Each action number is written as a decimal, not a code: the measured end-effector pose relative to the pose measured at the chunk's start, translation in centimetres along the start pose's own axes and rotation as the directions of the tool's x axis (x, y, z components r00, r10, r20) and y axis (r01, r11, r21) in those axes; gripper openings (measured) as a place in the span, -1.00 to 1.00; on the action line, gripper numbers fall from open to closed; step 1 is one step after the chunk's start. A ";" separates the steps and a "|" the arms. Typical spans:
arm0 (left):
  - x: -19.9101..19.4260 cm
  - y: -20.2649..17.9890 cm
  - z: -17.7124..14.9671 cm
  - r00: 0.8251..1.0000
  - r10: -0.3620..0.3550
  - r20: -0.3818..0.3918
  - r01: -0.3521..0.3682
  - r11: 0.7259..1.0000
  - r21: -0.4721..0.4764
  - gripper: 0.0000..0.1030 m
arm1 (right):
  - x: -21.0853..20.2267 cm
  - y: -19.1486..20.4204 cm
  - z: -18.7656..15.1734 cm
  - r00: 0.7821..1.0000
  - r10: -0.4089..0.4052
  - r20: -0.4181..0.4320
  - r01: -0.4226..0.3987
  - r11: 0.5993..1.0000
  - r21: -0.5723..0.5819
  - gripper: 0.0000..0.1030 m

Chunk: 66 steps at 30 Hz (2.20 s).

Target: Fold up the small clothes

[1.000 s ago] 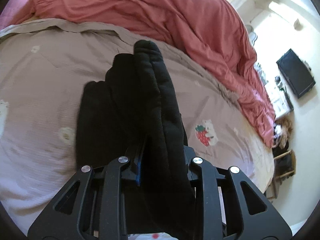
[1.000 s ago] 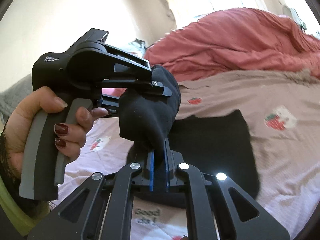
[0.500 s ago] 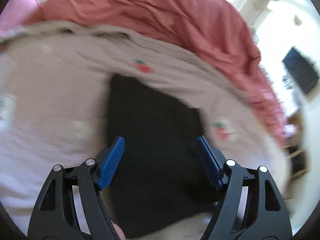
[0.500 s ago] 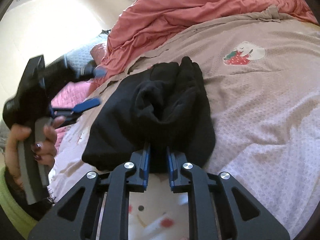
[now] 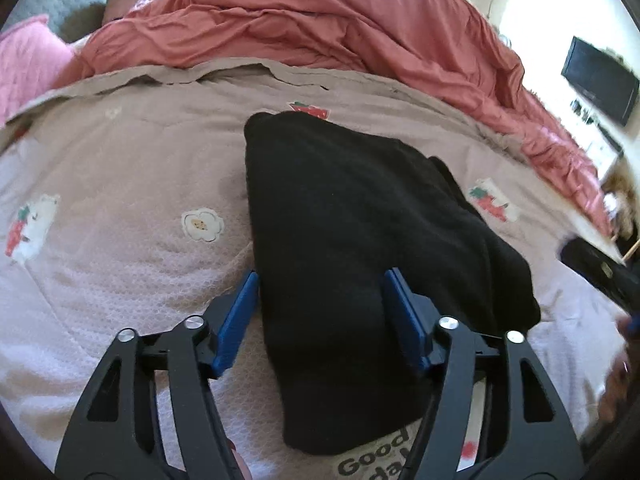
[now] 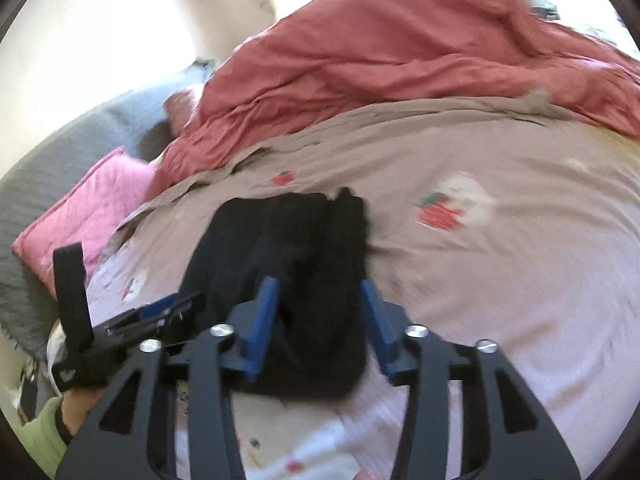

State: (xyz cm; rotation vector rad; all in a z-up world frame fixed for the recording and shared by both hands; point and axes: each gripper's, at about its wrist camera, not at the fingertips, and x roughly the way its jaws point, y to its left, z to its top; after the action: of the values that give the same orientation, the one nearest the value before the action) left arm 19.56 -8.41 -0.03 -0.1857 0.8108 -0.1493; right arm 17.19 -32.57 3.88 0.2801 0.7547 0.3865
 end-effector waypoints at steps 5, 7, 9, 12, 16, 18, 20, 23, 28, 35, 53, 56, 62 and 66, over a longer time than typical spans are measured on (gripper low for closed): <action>-1.2 0.7 -1.2 0.997 -0.063 0.035 0.062 0.998 0.031 0.31 | 6.5 0.6 3.0 0.991 -0.005 -0.136 0.005 1.000 0.004 -0.12; -1.4 0.9 -1.7 0.995 -0.090 0.043 0.088 0.995 0.040 0.35 | 9.0 0.2 3.4 0.982 -0.026 -0.186 0.033 0.999 0.035 -0.12; -1.6 1.5 -2.0 0.989 -0.139 0.051 0.138 0.990 0.017 0.35 | 10.6 -0.1 3.5 0.975 -0.026 -0.223 0.038 0.998 0.051 -0.12; -1.6 2.3 -2.1 0.981 -0.185 0.052 0.187 0.982 -0.018 0.42 | 11.6 -0.1 3.6 0.971 0.007 -0.238 0.012 0.997 0.076 -0.42; -1.7 2.8 -2.0 0.975 -0.212 0.063 0.215 0.976 -0.044 0.43 | 10.7 1.4 3.8 0.978 0.001 -0.208 -0.001 1.000 0.000 -0.87; -1.8 2.8 -2.0 0.974 -0.214 0.071 0.217 0.975 -0.043 0.44 | 8.9 1.4 4.1 0.987 -0.018 -0.162 0.014 1.000 -0.023 -0.90; -2.0 2.7 -2.0 0.974 -0.217 0.073 0.220 0.975 -0.035 0.44 | 7.6 1.0 4.5 0.990 -0.056 -0.128 0.051 0.998 -0.043 -0.90; -1.8 2.6 -2.1 0.972 -0.226 0.060 0.228 0.973 -0.028 0.45 | 8.2 0.7 4.1 0.980 -0.147 -0.136 0.134 0.986 -0.101 -0.90; -1.5 2.6 -2.3 0.972 -0.229 0.046 0.231 0.972 -0.035 0.50 | 9.7 0.3 2.4 0.973 -0.169 -0.155 0.152 0.981 -0.117 -0.82; -1.6 3.2 -2.3 0.971 -0.232 0.054 0.236 0.970 -0.062 0.51 | 3.6 0.2 1.8 0.996 0.005 -0.087 -0.012 0.996 -0.084 -0.46; -1.4 2.8 -2.6 0.979 -0.204 0.009 0.204 0.977 -0.064 0.53 | 1.2 0.3 -2.5 0.973 0.077 -0.218 -0.119 0.976 -0.182 -0.79; -1.4 2.7 -2.6 0.980 -0.198 0.000 0.197 0.979 -0.055 0.55 | 2.3 -0.3 -3.4 0.970 0.075 -0.230 -0.110 0.984 -0.143 -0.75; -1.4 3.0 -2.7 0.982 -0.189 -0.006 0.189 0.980 -0.063 0.59 | 2.9 0.3 -3.7 0.973 0.048 -0.227 -0.082 0.986 -0.145 -0.69; -1.5 2.9 -2.7 0.983 -0.184 -0.005 0.184 0.981 -0.058 0.60 | 2.7 0.2 -3.8 0.974 0.040 -0.225 -0.073 0.988 -0.137 -0.61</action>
State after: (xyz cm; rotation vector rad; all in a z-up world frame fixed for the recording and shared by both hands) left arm 16.75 -5.53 -1.44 -0.3147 0.8079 -0.3015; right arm 16.22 -30.81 -0.29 0.1230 0.9342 0.5302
